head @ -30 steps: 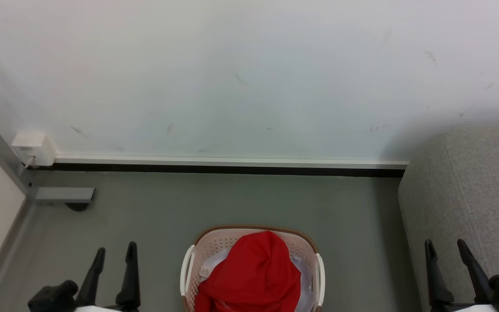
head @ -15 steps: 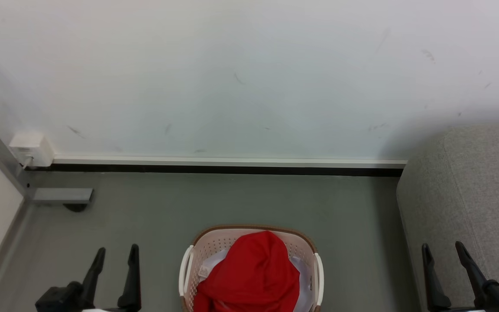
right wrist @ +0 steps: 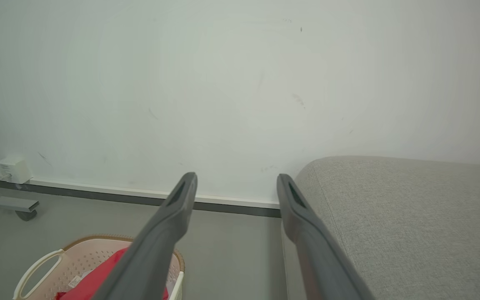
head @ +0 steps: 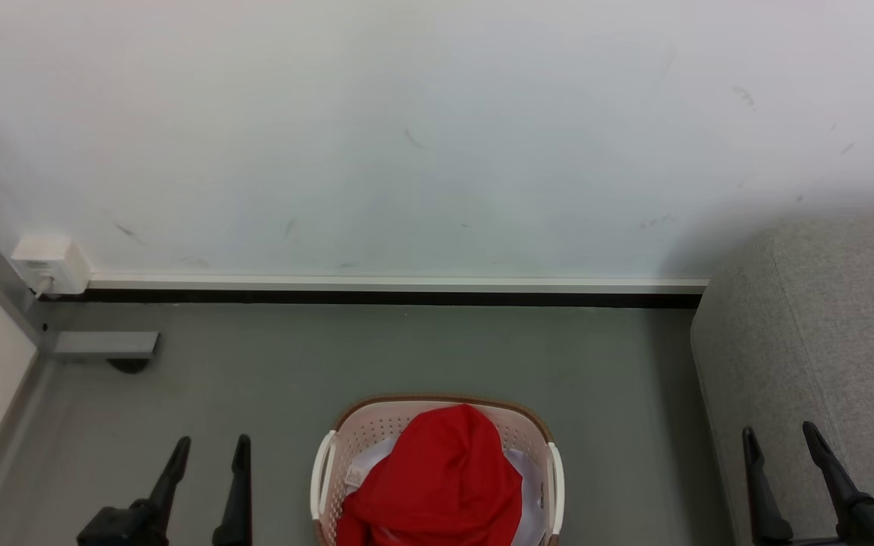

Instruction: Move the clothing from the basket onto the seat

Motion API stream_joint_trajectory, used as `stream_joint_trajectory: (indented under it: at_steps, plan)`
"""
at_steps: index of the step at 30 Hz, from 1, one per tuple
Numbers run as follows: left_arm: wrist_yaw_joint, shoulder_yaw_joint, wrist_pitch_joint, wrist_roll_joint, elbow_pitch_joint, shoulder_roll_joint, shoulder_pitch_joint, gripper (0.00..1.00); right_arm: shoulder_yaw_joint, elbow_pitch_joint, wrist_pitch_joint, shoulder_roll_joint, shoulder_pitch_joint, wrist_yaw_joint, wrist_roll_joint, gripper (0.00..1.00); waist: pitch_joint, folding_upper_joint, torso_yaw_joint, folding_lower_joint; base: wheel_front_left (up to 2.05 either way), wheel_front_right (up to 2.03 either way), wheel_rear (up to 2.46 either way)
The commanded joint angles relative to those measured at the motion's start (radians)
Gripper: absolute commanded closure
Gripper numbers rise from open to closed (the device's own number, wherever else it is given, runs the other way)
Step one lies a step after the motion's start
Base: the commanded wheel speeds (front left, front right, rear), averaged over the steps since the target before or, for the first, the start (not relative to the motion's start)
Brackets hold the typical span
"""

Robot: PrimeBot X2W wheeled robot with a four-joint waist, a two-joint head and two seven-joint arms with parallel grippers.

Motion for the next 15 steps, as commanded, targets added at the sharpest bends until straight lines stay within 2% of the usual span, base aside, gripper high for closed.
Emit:
stream_joint_trajectory:
  at_steps: [1,9,15]
  plan:
    - [0.0,0.001,-0.006,0.025,0.001,0.004,0.005,0.0,-0.001,0.004,-0.006,0.002,0.008,-0.002,-0.017,0.0,0.0,0.0,0.0,0.0,0.0,0.0,0.0]
    - [-0.005,0.007,-0.02,0.079,-0.001,0.002,0.012,0.0,0.001,0.007,-0.02,0.003,0.015,-0.002,-0.069,0.0,-0.003,0.0,-0.003,0.0,0.0,0.0,0.0]
    - [-0.007,0.014,-0.018,0.07,0.0,0.0,0.007,0.0,0.0,0.005,-0.019,0.004,0.014,-0.002,-0.066,0.0,0.001,0.0,-0.004,0.0,0.0,0.0,0.0]
